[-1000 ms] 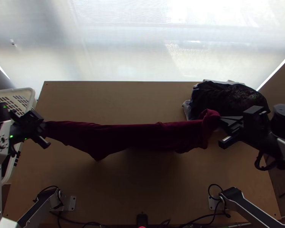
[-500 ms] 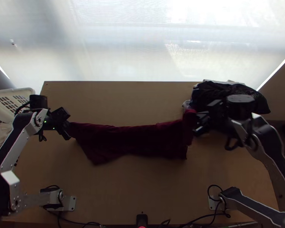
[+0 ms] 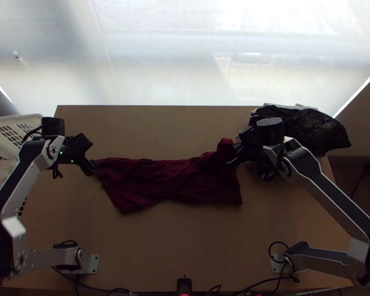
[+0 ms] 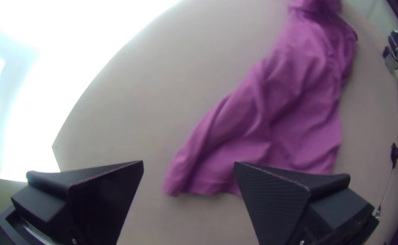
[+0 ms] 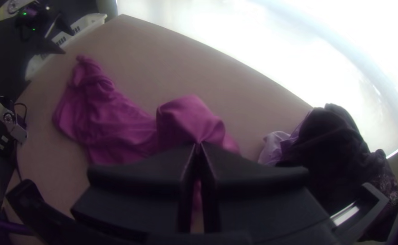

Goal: Fold the t-shirt

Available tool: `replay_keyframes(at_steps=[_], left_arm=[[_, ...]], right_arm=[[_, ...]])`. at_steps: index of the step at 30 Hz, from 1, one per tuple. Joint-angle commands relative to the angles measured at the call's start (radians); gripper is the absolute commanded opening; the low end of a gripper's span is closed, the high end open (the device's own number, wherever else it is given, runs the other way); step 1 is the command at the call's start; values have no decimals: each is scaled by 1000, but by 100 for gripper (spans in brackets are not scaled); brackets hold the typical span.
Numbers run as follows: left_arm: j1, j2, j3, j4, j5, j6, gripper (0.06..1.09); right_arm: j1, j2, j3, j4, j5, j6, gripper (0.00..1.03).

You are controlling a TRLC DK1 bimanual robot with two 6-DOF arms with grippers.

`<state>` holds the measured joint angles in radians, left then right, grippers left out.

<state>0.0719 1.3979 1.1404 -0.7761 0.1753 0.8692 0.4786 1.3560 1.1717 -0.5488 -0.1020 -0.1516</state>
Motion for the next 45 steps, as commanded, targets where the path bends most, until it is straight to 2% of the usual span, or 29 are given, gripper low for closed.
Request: replay_keyframes(at_steps=[1, 3, 6, 9, 12, 16, 19, 26, 37, 39, 45], left_arm=[[-434, -392, -191, -31, -137, -121, 103], [-650, -433, -266, -38, -237, -231, 103], [-836, -455, -347, -12, -315, -299, 103], [-874, -445, -390, -17, -323, -300, 101], [-920, -445, -475, 38, -404, -292, 100], [-942, -428, -501, 52, -407, -338, 100], [-936, -405, -479, 84, -405, -415, 100], [-937, -284, -482, 216, -407, -457, 100], [-980, -143, -465, 310, -408, -567, 100], [-989, -128, -482, 331, -418, -565, 94], [-994, -122, -568, 396, -419, -552, 52]], right_arm=[[31, 20, -29, 15, 2, 40, 3], [31, 23, -33, 15, 1, 41, 3], [31, 25, -37, 15, 1, 52, 3], [31, 23, -41, 15, 1, 50, 3], [32, 22, -43, 15, 1, 55, 3], [40, 23, -53, 15, 1, 57, 3], [51, 23, -75, 15, 2, 57, 3], [60, 22, -83, 16, 2, 53, 3], [61, 20, -92, 18, 2, 49, 3], [60, 18, -90, 18, 2, 47, 3], [55, 9, -95, 18, 2, 47, 3]])
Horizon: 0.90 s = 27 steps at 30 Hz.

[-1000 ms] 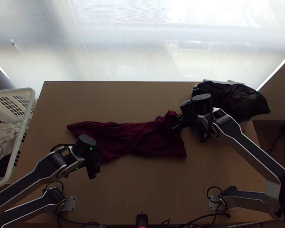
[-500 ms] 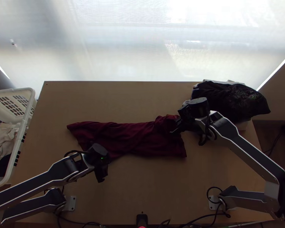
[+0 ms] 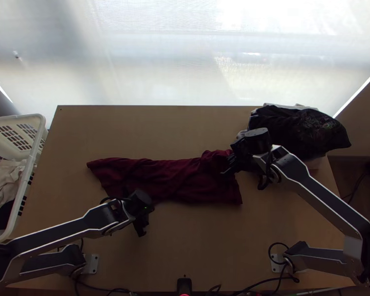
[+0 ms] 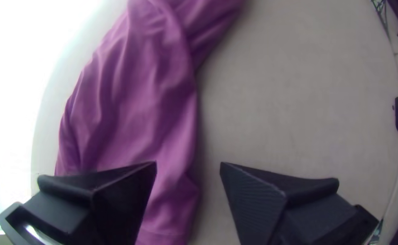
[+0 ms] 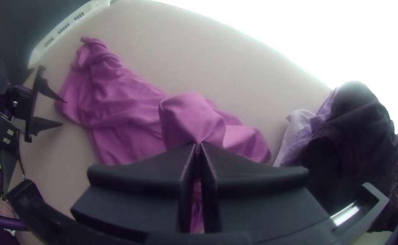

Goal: Fold the t-shirt

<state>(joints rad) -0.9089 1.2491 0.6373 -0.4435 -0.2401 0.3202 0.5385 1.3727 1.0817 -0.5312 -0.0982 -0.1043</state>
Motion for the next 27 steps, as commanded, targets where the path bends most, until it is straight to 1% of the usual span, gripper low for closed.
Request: replay_keyframes(at_steps=[1, 5, 6, 7, 9, 13, 17, 21, 23, 25, 27], left_arm=[[-12, 24, -77, 69, -4, -1, 43], [39, 12, -114, 91, -4, 37, 22], [82, 10, -102, 75, 5, 40, 17], [128, 3, -73, 23, 50, 40, 15], [278, -23, 4, -110, 222, 66, 14], [512, -123, 210, -359, 372, 108, 14], [602, -188, 456, -607, 418, 148, 14], [601, -228, 622, -811, 461, 171, 14], [594, -249, 662, -883, 466, 189, 14], [596, -260, 705, -952, 466, 201, 14], [607, -272, 746, -983, 464, 201, 14]], right_arm=[[-5, -9, -6, 0, -1, 0, 3], [-6, -15, -14, 0, -1, -2, 3], [-8, -18, -14, 0, -1, -2, 3], [-11, -20, -14, 0, -1, 0, 3], [-18, -31, -12, -1, -3, 6, 3], [-11, -92, 14, -87, -6, 0, 3], [31, -179, 26, -182, -14, -12, 3], [101, -245, 35, -296, -29, -28, 3], [136, -281, 34, -348, -37, -31, 3], [147, -317, 50, -400, -57, -32, 3], [150, -353, 83, -437, -57, -58, 3]])
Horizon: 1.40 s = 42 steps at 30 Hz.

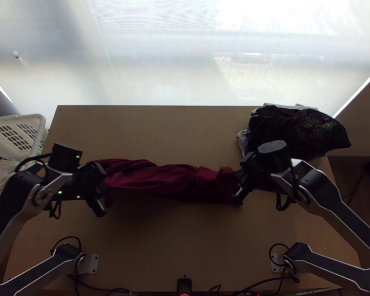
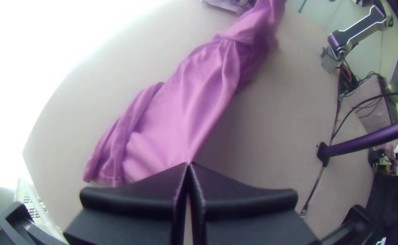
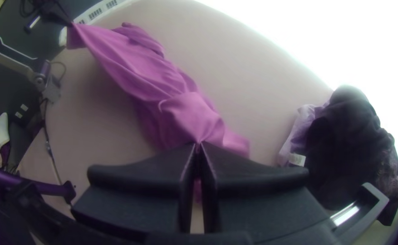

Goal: Fold the t-shirt

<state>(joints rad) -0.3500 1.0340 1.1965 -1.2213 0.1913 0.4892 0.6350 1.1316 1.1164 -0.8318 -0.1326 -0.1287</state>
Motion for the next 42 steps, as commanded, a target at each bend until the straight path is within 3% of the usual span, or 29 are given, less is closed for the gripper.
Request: replay_keyframes(at_steps=[1, 12, 16, 21, 27, 34, 38, 40, 42], left_arm=[[59, -68, 204, -207, 33, 35, 14], [315, -98, 535, -202, 31, 5, 14], [445, -71, 703, -185, 33, -11, 14], [494, -75, 808, -168, 31, -43, 14], [474, -129, 804, -202, 30, -28, 14], [393, -170, 565, -179, 51, -8, 14], [355, -161, 333, -50, 99, -3, 14], [259, -140, 193, 55, 94, -20, 14], [200, -107, 72, 146, 63, -18, 14]], right_arm=[[46, -131, 69, -151, -21, -45, 3], [-244, -270, 365, -329, -21, -12, 3], [-330, -296, 439, -334, -22, 67, 3], [-331, -314, 456, -326, -45, 110, 3], [-264, -289, 482, -429, -211, 143, 3], [-126, -211, 356, -365, -242, 95, 3], [-90, -102, 186, -237, -243, 41, 3], [-92, -21, 89, -190, -242, -28, 3], [-87, 56, -7, -75, -242, -40, 3]])
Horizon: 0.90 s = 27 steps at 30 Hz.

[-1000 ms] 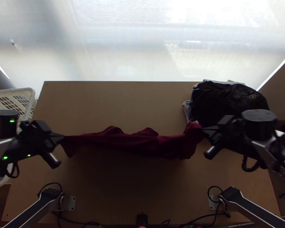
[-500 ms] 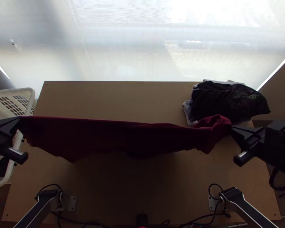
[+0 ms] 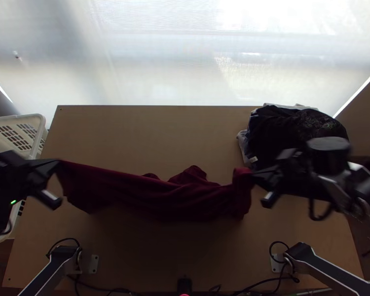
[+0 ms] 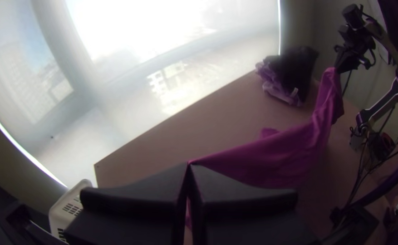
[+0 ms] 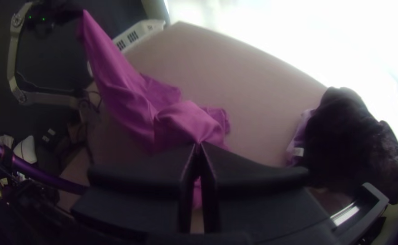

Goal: Fold the t-shirt

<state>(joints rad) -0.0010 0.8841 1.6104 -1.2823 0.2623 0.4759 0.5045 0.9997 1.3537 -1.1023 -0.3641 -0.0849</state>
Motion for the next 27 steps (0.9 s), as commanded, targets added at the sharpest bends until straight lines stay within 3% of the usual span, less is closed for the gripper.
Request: replay_keyframes(at_steps=[1, 6, 12, 13, 16, 17, 20, 27], left_arm=[[-160, 56, -402, 247, -12, 7, 14], [-128, 92, -636, 411, -37, 118, 14], [4, 59, -704, 445, -37, 211, 14], [10, 44, -716, 445, -35, 221, 14], [-8, 18, -758, 446, -32, 216, 14], [-27, 16, -768, 446, -34, 210, 14], [-73, 10, -782, 454, -34, 194, 14], [-82, 10, -777, 456, -35, 199, 14]], right_arm=[[43, 226, -280, 236, -10, -96, 3], [-14, 382, -407, 259, -7, -197, 3], [-265, 355, -507, 243, 27, -299, 3], [-294, 343, -515, 240, 28, -309, 12], [-296, 315, -539, 222, 34, -317, 75], [-276, 310, -539, 203, 54, -317, 88], [-251, 241, -521, 177, 86, -306, 98], [-235, 102, -383, 104, 142, -265, 98]])
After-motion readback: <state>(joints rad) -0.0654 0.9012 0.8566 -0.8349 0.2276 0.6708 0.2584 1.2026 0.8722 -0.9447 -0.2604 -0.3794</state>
